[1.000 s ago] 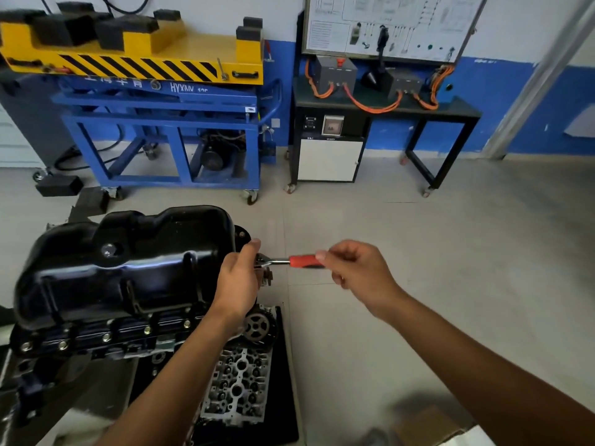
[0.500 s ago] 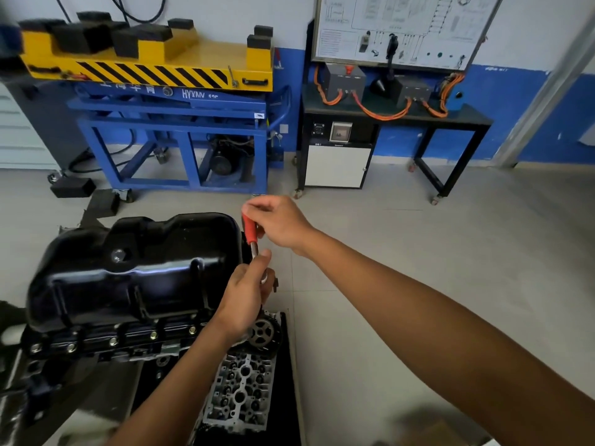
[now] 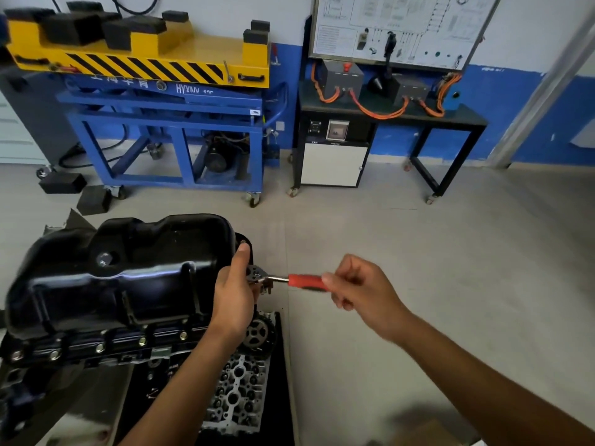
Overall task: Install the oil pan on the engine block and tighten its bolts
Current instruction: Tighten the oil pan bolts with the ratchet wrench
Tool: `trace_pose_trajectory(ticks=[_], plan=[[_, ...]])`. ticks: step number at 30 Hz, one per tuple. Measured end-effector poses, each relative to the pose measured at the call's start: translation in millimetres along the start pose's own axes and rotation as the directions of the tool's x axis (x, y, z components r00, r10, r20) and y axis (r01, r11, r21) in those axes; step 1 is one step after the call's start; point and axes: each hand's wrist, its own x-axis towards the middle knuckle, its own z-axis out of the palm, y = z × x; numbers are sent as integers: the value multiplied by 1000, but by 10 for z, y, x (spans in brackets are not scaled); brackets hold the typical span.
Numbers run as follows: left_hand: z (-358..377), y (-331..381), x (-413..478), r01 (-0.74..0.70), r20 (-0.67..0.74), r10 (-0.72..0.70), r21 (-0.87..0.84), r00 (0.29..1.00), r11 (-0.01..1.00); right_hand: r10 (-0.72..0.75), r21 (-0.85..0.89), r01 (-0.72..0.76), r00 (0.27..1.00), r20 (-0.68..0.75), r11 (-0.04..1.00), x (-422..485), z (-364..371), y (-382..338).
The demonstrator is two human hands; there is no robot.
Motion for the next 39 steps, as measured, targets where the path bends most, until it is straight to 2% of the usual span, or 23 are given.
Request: trace_pose_trajectory(ticks=[2, 6, 13, 17, 20, 23, 27, 33, 36, 39], plan=[[44, -6, 14, 16, -37, -16, 19, 999, 1000, 5, 71, -8, 999, 37, 997, -290, 80, 97], [80, -48, 16, 21, -81, -20, 8, 997, 1000, 32, 105, -39, 997, 74, 994, -573, 244, 183], [16, -20, 19, 3, -33, -3, -6, 999, 1000, 31, 165, -50, 992, 120, 985, -488, 261, 162], [-10, -4, 15, 11, 16, -12, 45, 1000, 999, 49, 190, -44, 998, -24, 981, -189, 85, 132], [26, -25, 36, -27, 74, 20, 94, 997, 995, 62, 111, -42, 980, -188, 993, 198, 28, 99], [78, -39, 17, -101, 151, 78, 151, 985, 983, 62, 46, -53, 968, -244, 998, 624, 115, 66], [98, -43, -23, -135, 226, 106, 113, 968, 984, 17, 12, -16, 984, -176, 1000, 1091, 444, -74], [-62, -20, 0, -131, 250, 119, 33, 961, 991, -53, -39, 53, 999, 3, 998, 1358, 944, -262], [-112, -27, -7, -117, 259, 118, -22, 959, 993, -31, -11, 31, 998, 62, 999, 1341, 956, -276], [-125, -35, -45, -103, 205, 116, -72, 972, 992, -3, 34, 1, 996, 85, 999, 1243, 821, -219]])
